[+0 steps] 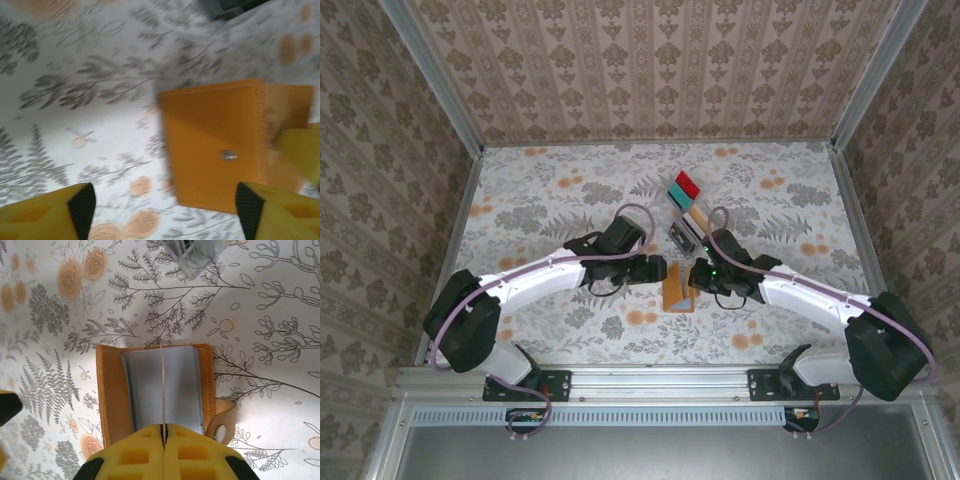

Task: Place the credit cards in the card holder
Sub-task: Open the card holder at the bottom-center of the table.

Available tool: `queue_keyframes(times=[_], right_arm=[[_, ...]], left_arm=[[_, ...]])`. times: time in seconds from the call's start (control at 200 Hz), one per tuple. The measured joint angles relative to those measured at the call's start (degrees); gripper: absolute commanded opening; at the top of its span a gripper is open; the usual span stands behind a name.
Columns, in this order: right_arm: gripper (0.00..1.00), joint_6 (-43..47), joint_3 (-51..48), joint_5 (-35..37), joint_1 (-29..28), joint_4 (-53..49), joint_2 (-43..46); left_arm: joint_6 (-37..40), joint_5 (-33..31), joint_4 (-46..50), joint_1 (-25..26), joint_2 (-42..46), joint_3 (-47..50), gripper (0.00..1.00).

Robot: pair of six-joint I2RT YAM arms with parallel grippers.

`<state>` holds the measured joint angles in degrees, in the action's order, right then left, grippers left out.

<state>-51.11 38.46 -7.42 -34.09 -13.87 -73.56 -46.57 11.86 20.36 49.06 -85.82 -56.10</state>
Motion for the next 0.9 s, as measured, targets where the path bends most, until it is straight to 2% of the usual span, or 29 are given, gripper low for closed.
queue_keyframes(times=[0.275, 0.55, 0.725, 0.9], right_arm=[[0.02, -3.4, -4.9, -8.3, 1.0, 10.6, 2.8], [0.02, -7.6, -8.2, -11.7, 1.4, 18.3, 2.8], [0.01, -10.1, -9.8, -13.4, 1.9, 23.1, 2.6], [0.01, -11.6, -10.7, -14.1, 2.3, 25.6, 1.9]], left_arm=[[-0.2, 0.6, 0.4, 1.5, -4.6, -4.7, 0.84], [-2.3, -0.3, 2.5, 1.4, -7.7, -6.6, 0.84], [-3.5, -0.5, 3.1, 1.1, -8.3, -6.6, 0.76], [-3.8, -0.5, 3.6, 0.4, -8.3, -6.6, 0.62]])
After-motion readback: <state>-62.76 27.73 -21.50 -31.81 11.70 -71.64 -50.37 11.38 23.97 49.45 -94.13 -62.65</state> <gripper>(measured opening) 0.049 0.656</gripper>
